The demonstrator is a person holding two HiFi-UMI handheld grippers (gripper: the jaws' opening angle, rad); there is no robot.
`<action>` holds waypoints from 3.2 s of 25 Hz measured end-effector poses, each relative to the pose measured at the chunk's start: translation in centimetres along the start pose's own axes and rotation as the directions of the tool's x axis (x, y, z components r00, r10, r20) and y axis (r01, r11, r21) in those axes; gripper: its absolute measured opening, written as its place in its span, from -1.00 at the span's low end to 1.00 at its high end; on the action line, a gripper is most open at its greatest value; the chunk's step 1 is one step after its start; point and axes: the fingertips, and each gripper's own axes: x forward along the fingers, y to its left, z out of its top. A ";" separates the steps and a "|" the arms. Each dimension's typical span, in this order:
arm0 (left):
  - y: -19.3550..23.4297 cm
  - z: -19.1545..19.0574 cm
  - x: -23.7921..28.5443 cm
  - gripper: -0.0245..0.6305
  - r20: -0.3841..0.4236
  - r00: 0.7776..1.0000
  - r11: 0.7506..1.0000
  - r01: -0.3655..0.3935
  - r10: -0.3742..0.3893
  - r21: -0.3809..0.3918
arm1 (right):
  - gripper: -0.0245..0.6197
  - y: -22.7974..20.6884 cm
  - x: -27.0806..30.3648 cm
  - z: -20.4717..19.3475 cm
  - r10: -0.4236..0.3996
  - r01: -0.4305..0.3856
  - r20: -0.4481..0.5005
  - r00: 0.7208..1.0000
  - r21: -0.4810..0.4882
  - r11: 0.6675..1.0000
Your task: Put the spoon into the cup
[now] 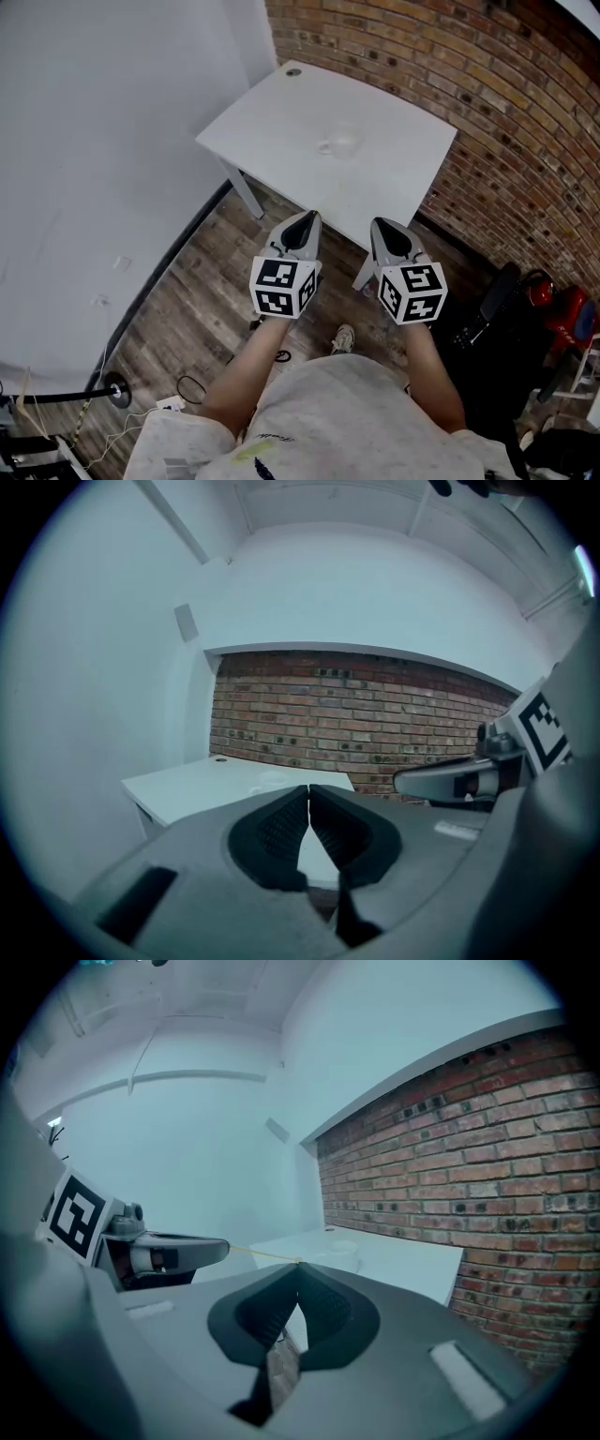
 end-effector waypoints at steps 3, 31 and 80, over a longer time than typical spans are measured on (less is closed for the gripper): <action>0.1 0.3 1.9 -0.91 -0.008 1.000 1.000 -0.010 0.010 0.005 | -0.90 -1.6 1.3 0.4 0.012 -0.012 0.001 1.000 0.006 1.000; 4.9 2.0 12.4 -0.91 -0.027 0.999 0.999 -0.045 0.045 0.003 | -0.90 -7.0 10.6 3.3 0.061 -0.060 0.001 0.998 -0.018 0.998; 11.9 -3.0 28.7 -0.91 -0.301 0.942 0.983 0.173 -0.146 0.065 | -0.90 -12.7 23.9 3.9 -0.103 0.104 -0.094 0.990 0.005 0.995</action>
